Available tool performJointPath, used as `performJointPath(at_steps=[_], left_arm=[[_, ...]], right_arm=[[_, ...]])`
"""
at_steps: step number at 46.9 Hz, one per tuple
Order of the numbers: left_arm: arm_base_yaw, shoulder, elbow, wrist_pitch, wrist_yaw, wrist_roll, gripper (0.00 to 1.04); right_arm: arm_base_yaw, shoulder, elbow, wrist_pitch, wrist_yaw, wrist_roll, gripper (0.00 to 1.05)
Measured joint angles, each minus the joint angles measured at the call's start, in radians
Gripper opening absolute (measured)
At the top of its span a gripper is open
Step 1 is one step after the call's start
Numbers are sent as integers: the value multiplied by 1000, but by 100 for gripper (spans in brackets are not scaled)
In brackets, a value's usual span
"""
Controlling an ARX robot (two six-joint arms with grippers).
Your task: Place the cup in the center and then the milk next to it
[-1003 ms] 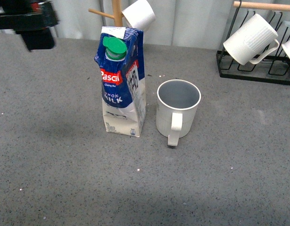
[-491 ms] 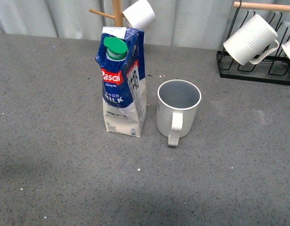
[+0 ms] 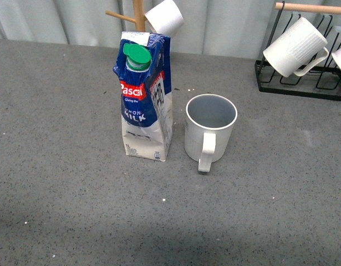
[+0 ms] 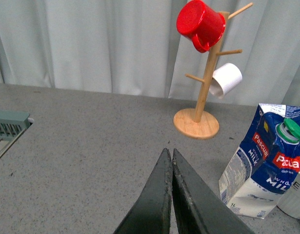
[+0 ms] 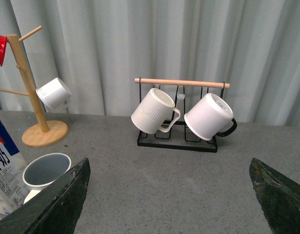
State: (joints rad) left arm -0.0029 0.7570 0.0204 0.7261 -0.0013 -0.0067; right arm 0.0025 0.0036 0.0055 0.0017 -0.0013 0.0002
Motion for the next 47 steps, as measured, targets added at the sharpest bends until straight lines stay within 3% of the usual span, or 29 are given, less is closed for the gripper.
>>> performJointPath(at_steps=[21,47], left_arm=[[0,-320,-1,-290,0,0,4],[0,-555,-1,-520,0,0,4]], right_arm=[[0,0,0,0,0,0,95],[0,0,0,0,0,0,95]])
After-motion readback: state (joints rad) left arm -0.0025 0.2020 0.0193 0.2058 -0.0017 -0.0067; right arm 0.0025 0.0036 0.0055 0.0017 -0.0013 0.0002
